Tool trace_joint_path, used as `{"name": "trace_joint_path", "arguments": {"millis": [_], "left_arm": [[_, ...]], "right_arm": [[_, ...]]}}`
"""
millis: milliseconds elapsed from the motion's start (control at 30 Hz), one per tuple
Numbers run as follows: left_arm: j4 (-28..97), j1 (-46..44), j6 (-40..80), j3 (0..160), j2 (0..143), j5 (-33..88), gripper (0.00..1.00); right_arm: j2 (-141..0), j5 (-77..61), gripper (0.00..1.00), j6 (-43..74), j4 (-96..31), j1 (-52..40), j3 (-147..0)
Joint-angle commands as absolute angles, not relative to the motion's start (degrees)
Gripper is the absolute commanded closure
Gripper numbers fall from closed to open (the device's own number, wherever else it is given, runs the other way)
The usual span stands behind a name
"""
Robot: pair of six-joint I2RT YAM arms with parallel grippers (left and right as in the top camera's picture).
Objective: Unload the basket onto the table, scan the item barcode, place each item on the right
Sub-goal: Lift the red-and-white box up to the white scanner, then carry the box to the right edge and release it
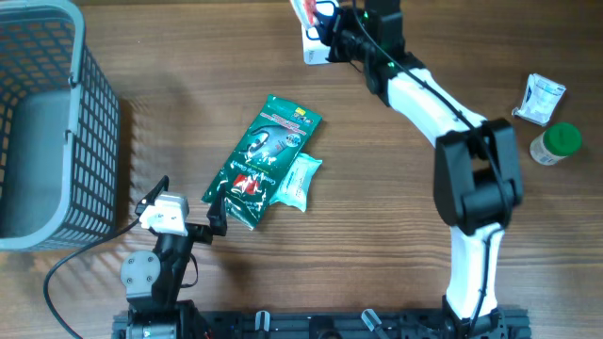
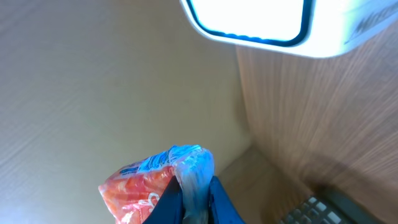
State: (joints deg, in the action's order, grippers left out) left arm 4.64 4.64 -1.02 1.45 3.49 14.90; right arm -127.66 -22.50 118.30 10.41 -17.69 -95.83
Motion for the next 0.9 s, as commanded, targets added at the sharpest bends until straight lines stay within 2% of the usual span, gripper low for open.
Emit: {"name": "trace_joint_path", "arguments": {"millis": [0,233,433,567,633,700,767,867], "left_arm": [[4.6,5.0,-1.1,1.1,3.2,15.0,0.00],[4.6,5.0,-1.1,1.1,3.2,15.0,0.00],[4.6,5.0,-1.1,1.1,3.2,15.0,0.00],[4.6,5.0,-1.1,1.1,3.2,15.0,0.00],[4.6,5.0,-1.1,1.1,3.2,15.0,0.00],[4.6,5.0,-1.1,1.1,3.2,15.0,0.00],[4.6,5.0,-1.1,1.1,3.2,15.0,0.00],[4.6,5.0,-1.1,1.1,3.2,15.0,0.00]], "right_arm": [[-134.9,-25.2,0.95,118.7,9.2,-18.0,-103.2],[-136.4,-24.1,0.95,118.7,4.9,-17.1,-103.8],[-136.4,-30.2,0.95,118.7,-0.7,-14.9,-103.8],[-134.5,-36.0,0.96,111.8,-3.6,-11.6,-103.8],[-130.6,-35.2,0.96,107.9,-11.1,-9.9,-103.8],[-125.4,-29.1,0.96,106.5,-24.8,-7.7,-103.8],[-119.7,-14.1,0.96,106.5,-41.1,-3.6,-103.8],[-118.0,-0.6,0.96,100.4,-50.9,3.8,-103.8]]}}
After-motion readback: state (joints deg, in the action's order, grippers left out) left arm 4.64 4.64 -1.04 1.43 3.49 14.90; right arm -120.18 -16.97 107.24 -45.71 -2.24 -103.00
